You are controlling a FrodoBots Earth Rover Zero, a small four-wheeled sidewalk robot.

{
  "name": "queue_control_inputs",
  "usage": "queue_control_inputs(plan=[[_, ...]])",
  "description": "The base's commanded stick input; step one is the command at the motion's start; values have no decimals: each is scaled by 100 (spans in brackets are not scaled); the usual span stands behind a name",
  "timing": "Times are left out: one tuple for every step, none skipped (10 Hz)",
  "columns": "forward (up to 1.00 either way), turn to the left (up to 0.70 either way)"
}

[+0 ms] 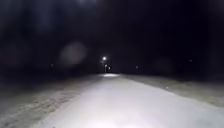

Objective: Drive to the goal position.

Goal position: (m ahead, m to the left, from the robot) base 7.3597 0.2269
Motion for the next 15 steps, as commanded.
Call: queue_control_inputs(plan=[[70, 0], [70, 0], [70, 0], [70, 0], [70, 0], [70, 0], [70, 0], [70, 0], [70, 0], [70, 0], [70, 0], [70, 0], [70, 0], [70, 0], [70, 0]])
